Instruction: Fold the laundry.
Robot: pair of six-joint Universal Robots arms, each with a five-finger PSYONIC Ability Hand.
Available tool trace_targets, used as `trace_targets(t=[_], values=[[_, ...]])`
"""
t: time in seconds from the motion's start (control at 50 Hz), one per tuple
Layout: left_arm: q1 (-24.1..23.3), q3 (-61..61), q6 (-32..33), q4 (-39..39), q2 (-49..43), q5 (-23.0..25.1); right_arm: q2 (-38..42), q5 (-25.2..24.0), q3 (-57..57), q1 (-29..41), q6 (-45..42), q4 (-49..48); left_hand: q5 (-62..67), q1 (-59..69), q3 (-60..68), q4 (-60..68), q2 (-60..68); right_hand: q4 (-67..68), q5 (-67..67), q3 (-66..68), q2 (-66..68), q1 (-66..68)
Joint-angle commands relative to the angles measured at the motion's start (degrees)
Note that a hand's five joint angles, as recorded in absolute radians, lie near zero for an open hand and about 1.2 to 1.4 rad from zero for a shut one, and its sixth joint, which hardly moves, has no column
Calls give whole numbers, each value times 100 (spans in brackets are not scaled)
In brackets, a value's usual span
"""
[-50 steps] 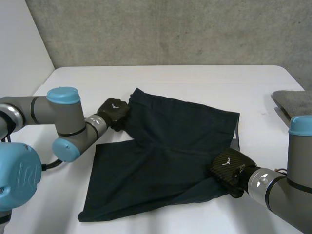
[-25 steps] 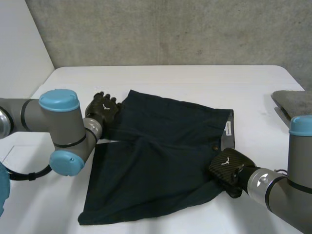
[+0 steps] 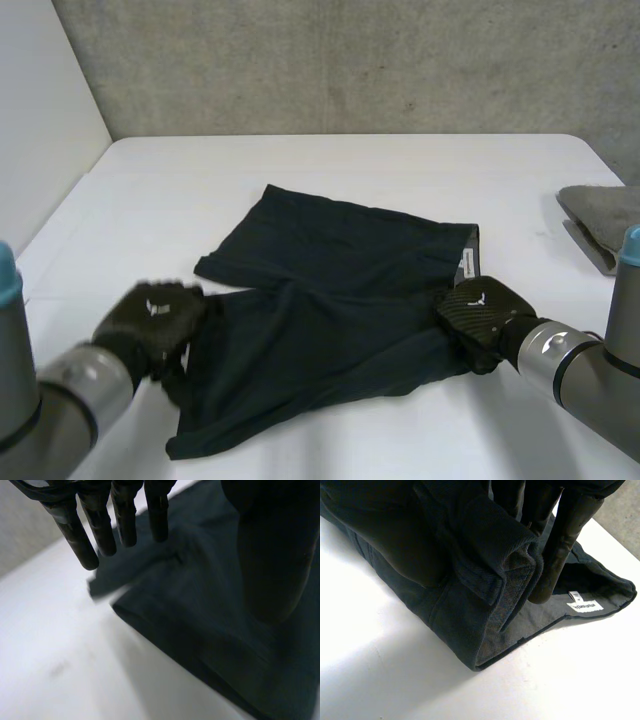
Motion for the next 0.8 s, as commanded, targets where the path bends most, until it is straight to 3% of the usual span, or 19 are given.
trace_targets(t=[0.02, 0.14, 0.22, 0.24, 0.26, 0.3, 0.42, 0.48, 0.56, 0.66, 0.72, 0.8], values=[[-185, -548, -38, -62, -25, 10, -5, 16, 19, 3, 25, -44, 355, 363, 394, 365, 374, 1188, 1340, 1207, 1274, 2366], [-343, -646, -47, 131, -587, -16, -5, 60, 28, 3, 25, -44, 522, 531, 561, 532, 541, 1188, 1340, 1207, 1274, 2366], [-475, -637, -39, 509, -851, -42, -13, 77, 28, 3, 25, -105, 1579, 1588, 1618, 1589, 1598, 1188, 1340, 1207, 1274, 2366], [-501, -637, -38, 579, -878, -60, -13, 86, 28, -6, 25, -105, 2149, 2158, 2188, 2159, 2168, 1188, 1340, 1207, 1274, 2366], [-588, -611, -30, 719, -913, -121, -22, 104, 19, -6, 25, -105, 4003, 4012, 4042, 4013, 4022, 1188, 1340, 1207, 1274, 2366], [-633, -567, -30, 869, -922, -244, -66, 139, 10, -6, 16, -88, 6046, 6055, 6086, 6056, 6065, 1188, 1340, 1207, 1274, 2366], [-834, -443, -4, 1046, -213, -1043, -609, 148, -25, 12, -150, 445, 6055, 6064, 6094, 6065, 6074, 1188, 1340, 1207, 1274, 2366], [-984, -443, 67, 1002, 219, -1106, -944, 51, -60, 12, -352, 1140, 6055, 6064, 6094, 6065, 6074, 1188, 1340, 1207, 1274, 2366], [-1134, -522, 408, 380, 747, -1044, -1366, -89, -122, -14, -1177, 2485, 6055, 6064, 6094, 6065, 6074, 1188, 1340, 1207, 1274, 2366], [-1169, -768, 1227, -905, 809, -799, -1613, -63, 80, -444, -2900, 4016, 6055, 6064, 6094, 6065, 6074, 1188, 1340, 1207, 1274, 2366], [-1055, -699, 1254, -678, 774, -640, -1587, -160, -16, -735, -2990, 3860, 6055, 6064, 6094, 6065, 6074, 1188, 1340, 1207, 1274, 2366], [-958, -453, 1254, 235, 441, -622, -1254, -265, -113, -753, -2341, 3034, 6055, 6064, 6094, 6065, 6074, 1188, 1340, 1207, 1274, 2366]])
